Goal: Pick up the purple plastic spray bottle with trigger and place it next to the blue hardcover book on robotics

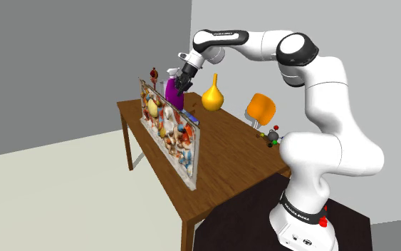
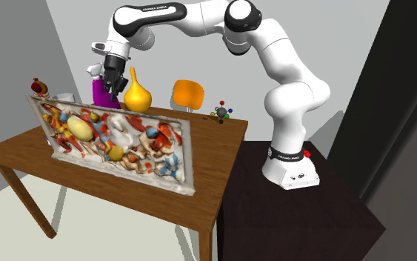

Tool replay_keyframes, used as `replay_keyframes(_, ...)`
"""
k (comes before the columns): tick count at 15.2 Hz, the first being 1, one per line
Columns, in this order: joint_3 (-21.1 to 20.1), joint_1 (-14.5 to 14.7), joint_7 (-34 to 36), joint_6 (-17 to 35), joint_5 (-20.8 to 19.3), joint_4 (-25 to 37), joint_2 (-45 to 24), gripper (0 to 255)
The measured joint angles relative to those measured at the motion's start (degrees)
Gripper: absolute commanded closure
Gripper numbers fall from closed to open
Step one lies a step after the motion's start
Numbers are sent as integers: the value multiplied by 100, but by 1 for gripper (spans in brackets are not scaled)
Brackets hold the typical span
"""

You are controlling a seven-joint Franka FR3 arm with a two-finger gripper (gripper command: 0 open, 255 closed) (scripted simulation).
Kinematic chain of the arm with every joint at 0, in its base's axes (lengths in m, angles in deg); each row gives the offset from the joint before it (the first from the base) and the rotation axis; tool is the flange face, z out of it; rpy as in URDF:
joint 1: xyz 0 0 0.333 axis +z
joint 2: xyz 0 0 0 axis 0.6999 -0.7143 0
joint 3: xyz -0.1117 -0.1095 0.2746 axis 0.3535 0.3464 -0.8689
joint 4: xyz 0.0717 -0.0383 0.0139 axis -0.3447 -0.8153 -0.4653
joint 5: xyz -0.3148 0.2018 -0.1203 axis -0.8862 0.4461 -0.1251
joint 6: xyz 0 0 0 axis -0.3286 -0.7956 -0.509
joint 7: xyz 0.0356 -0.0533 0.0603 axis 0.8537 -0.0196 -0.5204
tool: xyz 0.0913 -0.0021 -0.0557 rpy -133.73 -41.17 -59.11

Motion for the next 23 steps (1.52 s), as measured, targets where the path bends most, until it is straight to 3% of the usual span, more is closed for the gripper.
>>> replay_keyframes(9, 122, -63, -149, 531, -99, -453, 188, 255)
replay_keyframes(23, 442, 98, -321, 1219, -337, -738, 681, 255)
